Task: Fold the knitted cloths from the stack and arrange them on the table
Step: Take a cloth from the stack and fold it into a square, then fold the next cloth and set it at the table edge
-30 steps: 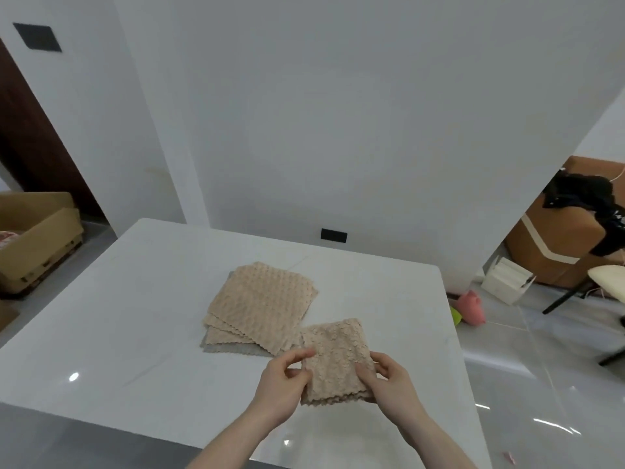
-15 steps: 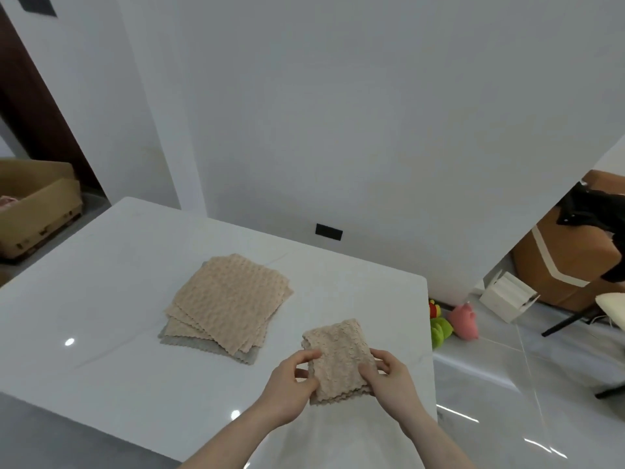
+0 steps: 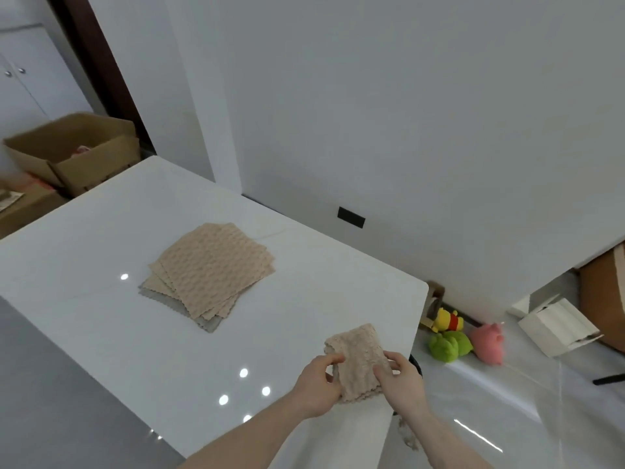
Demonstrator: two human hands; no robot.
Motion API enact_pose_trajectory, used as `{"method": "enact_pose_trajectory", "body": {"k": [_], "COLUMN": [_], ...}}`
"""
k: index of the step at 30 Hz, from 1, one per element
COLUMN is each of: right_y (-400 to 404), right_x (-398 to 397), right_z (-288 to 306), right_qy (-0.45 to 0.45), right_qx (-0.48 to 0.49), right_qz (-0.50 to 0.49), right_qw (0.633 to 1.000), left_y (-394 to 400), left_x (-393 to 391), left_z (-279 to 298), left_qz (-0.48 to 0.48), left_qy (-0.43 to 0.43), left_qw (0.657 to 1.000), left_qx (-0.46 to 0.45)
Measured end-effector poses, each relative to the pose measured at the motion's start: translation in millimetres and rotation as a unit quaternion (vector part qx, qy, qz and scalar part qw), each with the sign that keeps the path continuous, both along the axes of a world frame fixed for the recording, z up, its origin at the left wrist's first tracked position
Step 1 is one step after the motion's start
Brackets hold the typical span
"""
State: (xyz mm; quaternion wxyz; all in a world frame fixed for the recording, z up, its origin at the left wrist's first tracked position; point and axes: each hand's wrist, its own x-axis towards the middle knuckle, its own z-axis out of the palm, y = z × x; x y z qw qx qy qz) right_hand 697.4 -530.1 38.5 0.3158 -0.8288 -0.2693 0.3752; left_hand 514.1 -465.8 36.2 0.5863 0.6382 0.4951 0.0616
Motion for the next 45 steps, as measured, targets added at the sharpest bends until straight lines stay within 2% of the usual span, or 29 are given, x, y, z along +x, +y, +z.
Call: {"method": "enact_pose_trajectory", "body": {"k": [5, 12, 15, 17, 20, 22, 26, 29, 32, 37, 42, 45], "right_y": [26.2, 82.2, 99.1, 102.4, 95.4, 86.2, 76.9, 79.0, 78.2, 60.2, 34.3, 27.0], "right_x": [43.9, 103.5, 120.1, 125.8, 128.3, 122.3, 99.3, 87.5, 81.8, 53.8, -0.2, -39.6], "right_z": [-16.6, -33.8, -37.5, -43.1, -63.7, -75.9, -86.8, -93.9, -93.9, -72.3, -45.3, -24.7], "right_qy": [-0.006, -0.028, -0.045, -0.062, -0.136, -0.175, -0.183, -0.163, -0.141, -0.128, -0.006, 0.052], "right_qx": [-0.020, 0.010, 0.031, 0.031, -0.026, -0.066, -0.083, -0.122, -0.157, -0.100, -0.025, 0.015], "right_qz": [0.024, 0.007, -0.008, 0.004, 0.108, 0.183, 0.300, 0.356, 0.365, 0.313, 0.262, 0.236], "right_qw": [0.999, 1.000, 0.998, 0.998, 0.984, 0.965, 0.933, 0.912, 0.907, 0.936, 0.965, 0.970], "left_y": [15.4, 73.3, 93.5, 101.7, 106.8, 104.4, 91.0, 79.7, 67.0, 31.0, -16.1, -30.4], "left_x": [39.3, 96.9, 116.6, 122.8, 116.8, 104.1, 70.5, 38.5, 6.0, -36.5, -91.1, -125.8], "left_z": [-9.2, -14.4, -21.3, -25.7, -39.5, -53.3, -68.6, -74.7, -74.5, -47.9, -16.5, 6.5], "left_qz": [-0.010, -0.013, -0.013, -0.051, -0.132, -0.150, -0.156, -0.138, -0.112, -0.042, 0.016, 0.071], "left_qy": [0.018, 0.007, 0.020, 0.034, 0.102, 0.152, 0.220, 0.245, 0.265, 0.237, 0.194, 0.172], "left_qw": [1.000, 1.000, 1.000, 0.998, 0.986, 0.977, 0.963, 0.960, 0.958, 0.971, 0.981, 0.982], "left_qx": [0.008, 0.028, 0.015, -0.006, -0.010, -0.010, 0.004, 0.025, 0.015, 0.001, 0.019, 0.038]}}
